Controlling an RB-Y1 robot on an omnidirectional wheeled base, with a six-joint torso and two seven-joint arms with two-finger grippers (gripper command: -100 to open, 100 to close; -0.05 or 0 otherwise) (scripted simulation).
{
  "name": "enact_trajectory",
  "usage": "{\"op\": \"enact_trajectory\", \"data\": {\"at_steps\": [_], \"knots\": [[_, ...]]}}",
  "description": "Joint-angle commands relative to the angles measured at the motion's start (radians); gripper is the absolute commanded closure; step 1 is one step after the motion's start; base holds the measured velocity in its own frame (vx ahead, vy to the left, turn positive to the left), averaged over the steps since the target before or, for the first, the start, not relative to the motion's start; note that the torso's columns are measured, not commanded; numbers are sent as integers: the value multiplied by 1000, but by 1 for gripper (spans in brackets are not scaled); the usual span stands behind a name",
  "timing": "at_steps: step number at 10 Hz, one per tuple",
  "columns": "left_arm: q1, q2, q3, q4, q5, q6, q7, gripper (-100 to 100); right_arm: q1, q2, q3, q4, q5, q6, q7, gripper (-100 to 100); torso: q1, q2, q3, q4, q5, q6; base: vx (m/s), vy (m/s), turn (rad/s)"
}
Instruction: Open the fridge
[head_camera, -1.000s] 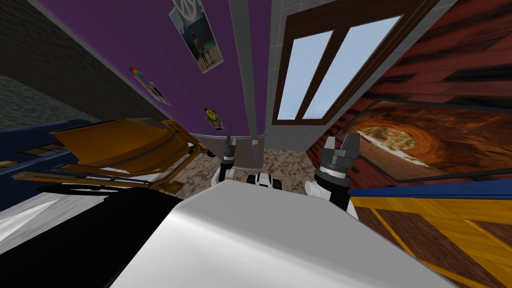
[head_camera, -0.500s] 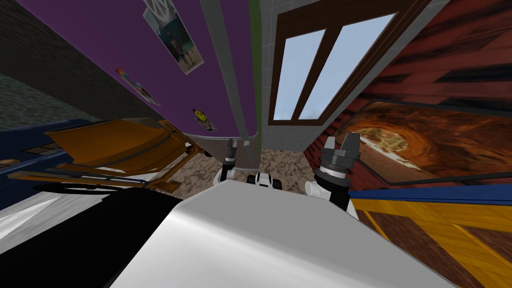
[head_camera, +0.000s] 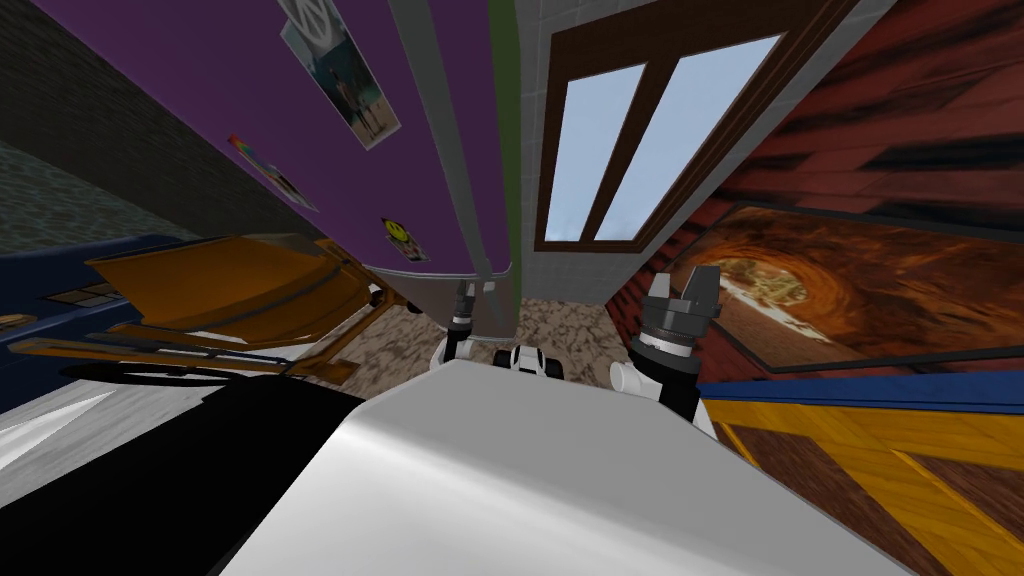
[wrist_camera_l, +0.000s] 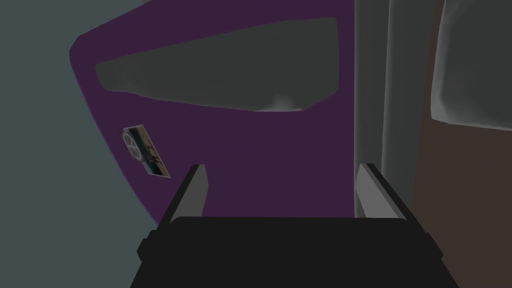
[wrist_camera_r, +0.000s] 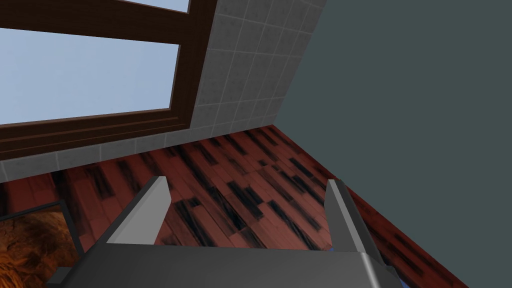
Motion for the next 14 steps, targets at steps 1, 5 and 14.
{"op": "enact_trajectory", "data": {"at_steps": [1, 5, 14], "knots": [[-14, -60, 5, 57, 2, -25, -9, -100, 0, 0, 0, 0, 0, 0, 0, 0, 1, 0, 0, 0, 0, 0, 44, -145, 20], [-23, -98, 23, 68, 9, -38, -14, -100, 0, 0, 0, 0, 0, 0, 0, 0, -4, -3, 0, -6, 4, 11, 19, -52, 33], [-25, -98, 29, 57, 11, -27, -13, 100, 0, 0, 0, 0, 0, 0, 0, 0, 6, -1, -1, -1, 2, 1, 0, 0, 1]]}}
